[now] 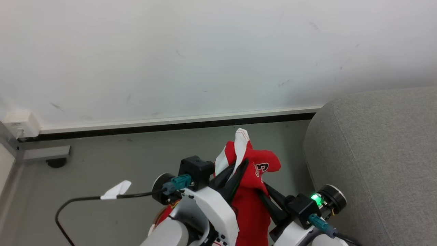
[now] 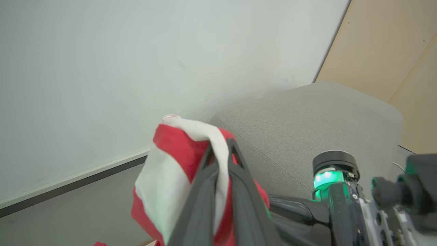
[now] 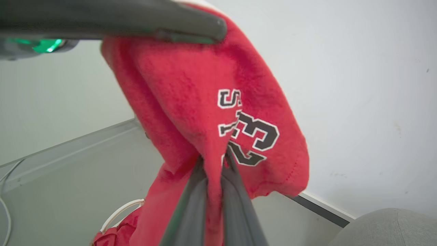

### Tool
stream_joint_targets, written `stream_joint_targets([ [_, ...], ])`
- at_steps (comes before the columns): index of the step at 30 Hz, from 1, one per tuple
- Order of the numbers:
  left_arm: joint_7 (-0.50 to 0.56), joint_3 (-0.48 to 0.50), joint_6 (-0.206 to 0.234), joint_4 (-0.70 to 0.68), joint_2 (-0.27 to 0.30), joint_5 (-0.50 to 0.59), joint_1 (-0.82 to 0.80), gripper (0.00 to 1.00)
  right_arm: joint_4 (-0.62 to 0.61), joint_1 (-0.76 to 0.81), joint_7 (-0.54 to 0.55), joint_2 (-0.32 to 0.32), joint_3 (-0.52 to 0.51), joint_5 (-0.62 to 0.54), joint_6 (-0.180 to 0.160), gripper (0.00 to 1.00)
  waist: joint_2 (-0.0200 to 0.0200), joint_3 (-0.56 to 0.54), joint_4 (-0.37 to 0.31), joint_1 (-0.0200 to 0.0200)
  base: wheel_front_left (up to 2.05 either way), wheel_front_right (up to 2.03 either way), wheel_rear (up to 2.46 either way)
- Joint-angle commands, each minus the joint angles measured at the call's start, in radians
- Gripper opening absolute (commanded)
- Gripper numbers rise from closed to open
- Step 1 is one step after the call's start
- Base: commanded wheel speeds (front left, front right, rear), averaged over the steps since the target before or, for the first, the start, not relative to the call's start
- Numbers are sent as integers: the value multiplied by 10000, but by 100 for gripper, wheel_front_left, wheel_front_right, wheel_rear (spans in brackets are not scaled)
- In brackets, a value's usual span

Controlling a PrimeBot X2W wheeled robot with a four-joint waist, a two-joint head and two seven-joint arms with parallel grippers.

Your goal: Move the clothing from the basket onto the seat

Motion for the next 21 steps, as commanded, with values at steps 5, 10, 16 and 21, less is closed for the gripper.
stream_joint_targets([
  [5, -409, 41, 56, 190, 222, 226, 199, 100, -189, 23, 3, -37, -519, 143, -23, 0, 0, -28, 31, 0, 0, 0, 0],
  [10, -680, -107, 126, 396, 417, 496, 374, 100, -259, 87, 3, -34, -1242, -41, -21, 0, 0, -42, 56, 0, 0, 0, 0],
  [16, -883, -201, 172, 640, 430, 562, 510, 100, -497, 217, 3, -34, -1972, -350, -21, 0, 0, -9, -46, 0, 0, 0, 0],
  [21, -1012, -271, 201, 763, 396, 579, 519, 100, -678, 371, 1, -34, -2239, -499, -21, 0, 0, 17, -318, 0, 0, 0, 0],
])
